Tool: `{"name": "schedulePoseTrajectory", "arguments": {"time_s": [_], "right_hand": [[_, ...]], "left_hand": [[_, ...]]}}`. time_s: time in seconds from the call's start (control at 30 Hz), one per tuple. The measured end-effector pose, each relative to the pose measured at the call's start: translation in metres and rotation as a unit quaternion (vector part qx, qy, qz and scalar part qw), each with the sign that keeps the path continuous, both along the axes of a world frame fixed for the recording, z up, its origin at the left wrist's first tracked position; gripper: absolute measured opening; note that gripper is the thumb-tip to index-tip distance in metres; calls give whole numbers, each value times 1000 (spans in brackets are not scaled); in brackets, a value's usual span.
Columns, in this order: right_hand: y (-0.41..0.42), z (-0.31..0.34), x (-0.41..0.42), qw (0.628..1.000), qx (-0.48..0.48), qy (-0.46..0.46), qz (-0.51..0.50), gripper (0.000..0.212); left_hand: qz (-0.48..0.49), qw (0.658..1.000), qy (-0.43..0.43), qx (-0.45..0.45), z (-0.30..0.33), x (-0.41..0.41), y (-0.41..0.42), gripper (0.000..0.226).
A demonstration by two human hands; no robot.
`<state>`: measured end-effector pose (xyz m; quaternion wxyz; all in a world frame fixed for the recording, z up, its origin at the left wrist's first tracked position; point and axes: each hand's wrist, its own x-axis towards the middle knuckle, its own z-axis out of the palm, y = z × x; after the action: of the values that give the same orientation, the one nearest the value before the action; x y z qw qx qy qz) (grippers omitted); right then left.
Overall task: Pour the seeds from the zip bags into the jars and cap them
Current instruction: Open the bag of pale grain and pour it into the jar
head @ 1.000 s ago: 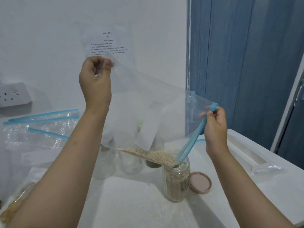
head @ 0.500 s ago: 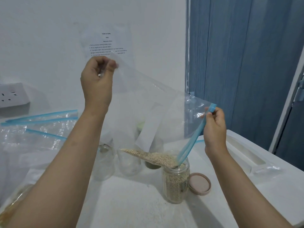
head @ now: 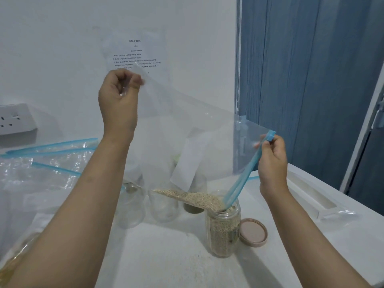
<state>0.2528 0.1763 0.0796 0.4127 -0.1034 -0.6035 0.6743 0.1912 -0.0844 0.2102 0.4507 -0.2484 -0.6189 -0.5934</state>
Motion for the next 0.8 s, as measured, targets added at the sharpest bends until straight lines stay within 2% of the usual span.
{"name": "schedulePoseTrajectory", "arguments": {"time_s": [0.1, 0.2, 0.33, 0.43, 0.53, 0.63, 0.8], "right_hand": [[1, -1, -1, 1000, 2, -4, -1, 19], [0, -2, -3, 1000, 3, 3, -6, 23], [1, -3, -4, 1000, 6, -1, -3, 21], [2, -3, -4, 1000, 5, 1, -9, 27], [3, -4, -6, 1000, -2, -4, -7, 27], [4, -6, -8, 1000, -1, 2, -5, 27], [5, -6, -9, 1000, -1, 1, 2, 25]], "left_hand": [[-20, 999, -4, -28, -2, 0, 1, 12], [-9, 1000, 14, 6, -1, 0, 1, 11], [-28, 999, 7, -28, 0, 1, 4, 12], [-18, 1000, 11, -2, 2, -1, 2, 12], [-31, 999, -4, -32, -2, -2, 3, 12], [-12, 1000, 8, -14, -5, -4, 0, 11], [-31, 999, 3, -34, -6, -7, 0, 10]]}}
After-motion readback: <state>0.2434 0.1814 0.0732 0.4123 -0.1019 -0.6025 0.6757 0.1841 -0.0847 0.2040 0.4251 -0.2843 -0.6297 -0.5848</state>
